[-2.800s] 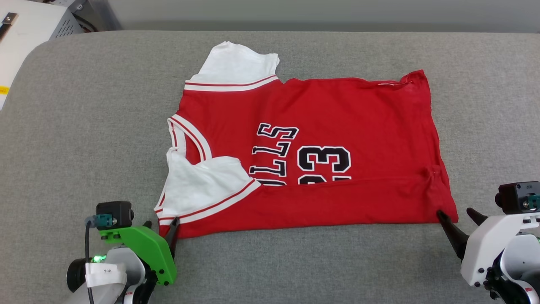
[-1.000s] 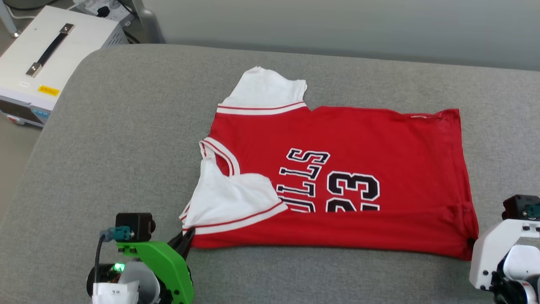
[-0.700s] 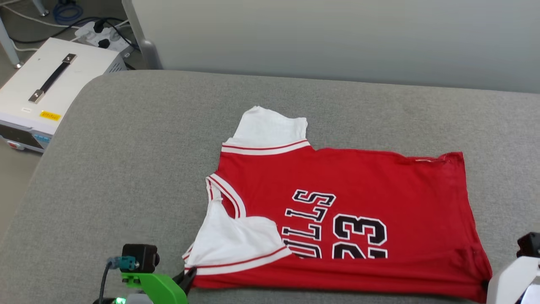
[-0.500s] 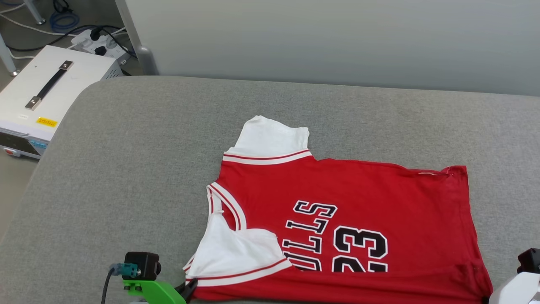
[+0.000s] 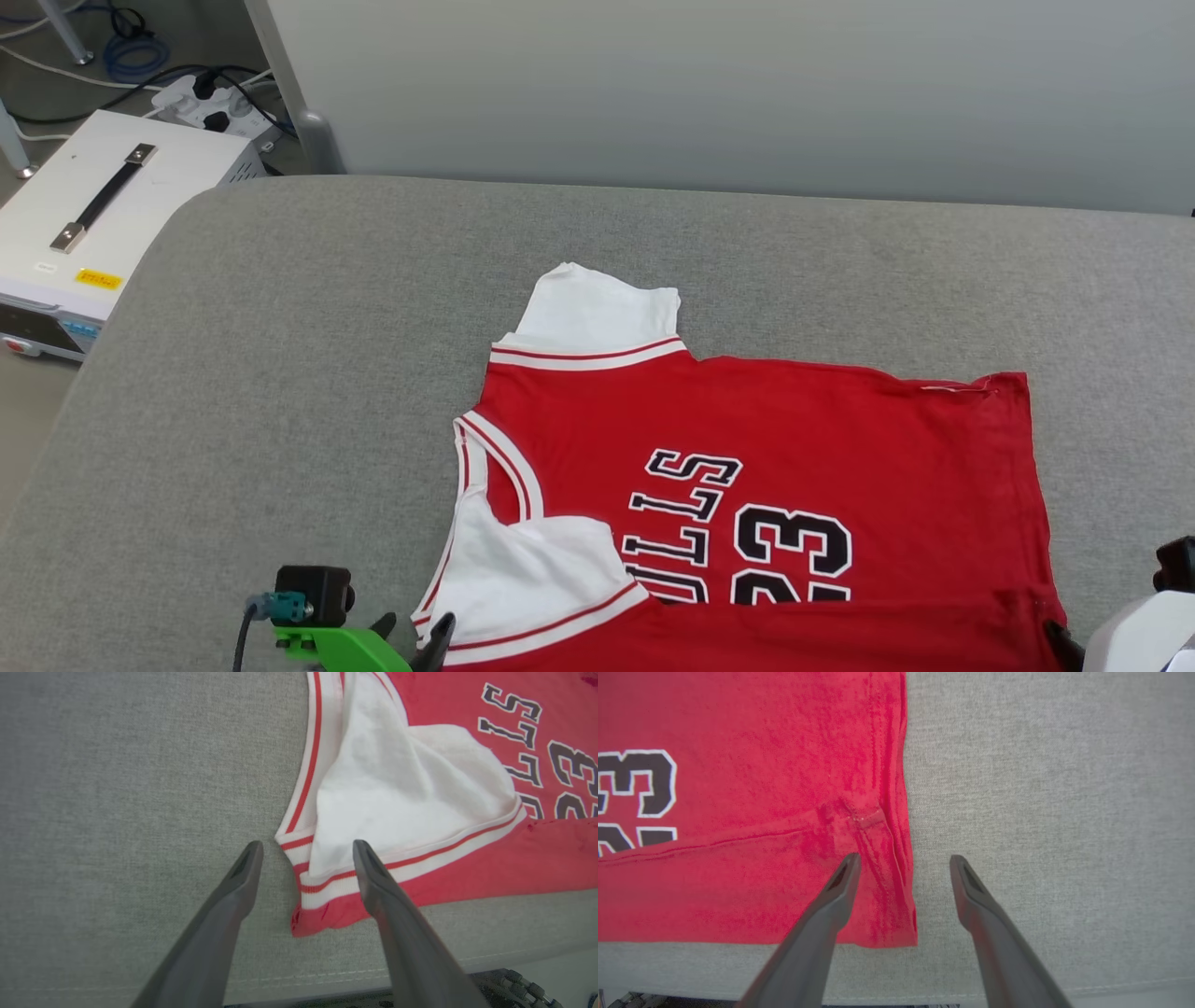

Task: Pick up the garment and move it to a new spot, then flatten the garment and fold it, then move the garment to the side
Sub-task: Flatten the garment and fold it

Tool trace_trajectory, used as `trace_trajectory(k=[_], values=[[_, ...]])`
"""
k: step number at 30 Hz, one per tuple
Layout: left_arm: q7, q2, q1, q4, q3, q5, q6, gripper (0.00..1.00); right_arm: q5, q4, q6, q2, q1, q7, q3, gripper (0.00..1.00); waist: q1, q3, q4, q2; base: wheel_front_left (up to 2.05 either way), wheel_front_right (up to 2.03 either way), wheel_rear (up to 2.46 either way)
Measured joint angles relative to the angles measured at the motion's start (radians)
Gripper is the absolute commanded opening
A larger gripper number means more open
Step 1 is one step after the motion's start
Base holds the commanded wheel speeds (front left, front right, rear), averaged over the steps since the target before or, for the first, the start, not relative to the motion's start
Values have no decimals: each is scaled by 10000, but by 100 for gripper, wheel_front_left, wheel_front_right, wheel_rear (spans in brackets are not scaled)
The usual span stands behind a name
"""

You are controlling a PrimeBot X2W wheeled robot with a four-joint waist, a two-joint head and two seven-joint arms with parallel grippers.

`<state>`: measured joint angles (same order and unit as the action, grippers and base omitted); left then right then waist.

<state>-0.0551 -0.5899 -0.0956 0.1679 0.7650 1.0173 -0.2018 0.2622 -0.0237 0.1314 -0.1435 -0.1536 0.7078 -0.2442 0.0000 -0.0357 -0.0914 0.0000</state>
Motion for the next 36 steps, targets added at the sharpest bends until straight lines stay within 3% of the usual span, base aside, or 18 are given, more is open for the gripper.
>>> trace_trajectory(k=[6, 7, 11, 18, 23, 30, 36], values=[[1269, 107, -397, -221, -324, -564, 207, 100, 257, -464, 0, -474, 393, -1572, 545, 100, 0, 228, 10, 0, 0, 0, 0], [1983, 167, -564, -468, -483, -761, 309, 100, 355, -723, 0, -725, 545, -2591, 928, 100, 0, 323, 21, 0, 0, 0, 0], [2805, 261, -648, -757, -763, -1290, 316, 100, 568, -880, 0, -978, 594, -3963, 1346, 100, 0, 357, 39, 0, 0, 0, 0], [3110, 915, -560, -1346, -1925, -2449, 619, 100, 786, -894, 0, -936, 589, -6084, 1893, 100, 0, 219, 32, 0, 0, 0, 0], [3112, 1687, -10, -1567, -3010, -3534, 1126, 100, 786, -740, 0, -675, 588, -7304, 2182, 100, 0, 86, 62, 0, 0, 0, 0], [3112, 2500, 307, -1400, -3962, -4431, 1918, 100, 790, -454, 0, -516, 598, -7946, 2422, 100, 0, -73, 178, 0, 0, 0, 0], [3110, 2738, 218, -1103, -4347, -4928, 2487, 100, 846, -464, 0, -502, 952, -8069, 2602, 100, 0, -408, 365, 0, 0, 0, 0]])
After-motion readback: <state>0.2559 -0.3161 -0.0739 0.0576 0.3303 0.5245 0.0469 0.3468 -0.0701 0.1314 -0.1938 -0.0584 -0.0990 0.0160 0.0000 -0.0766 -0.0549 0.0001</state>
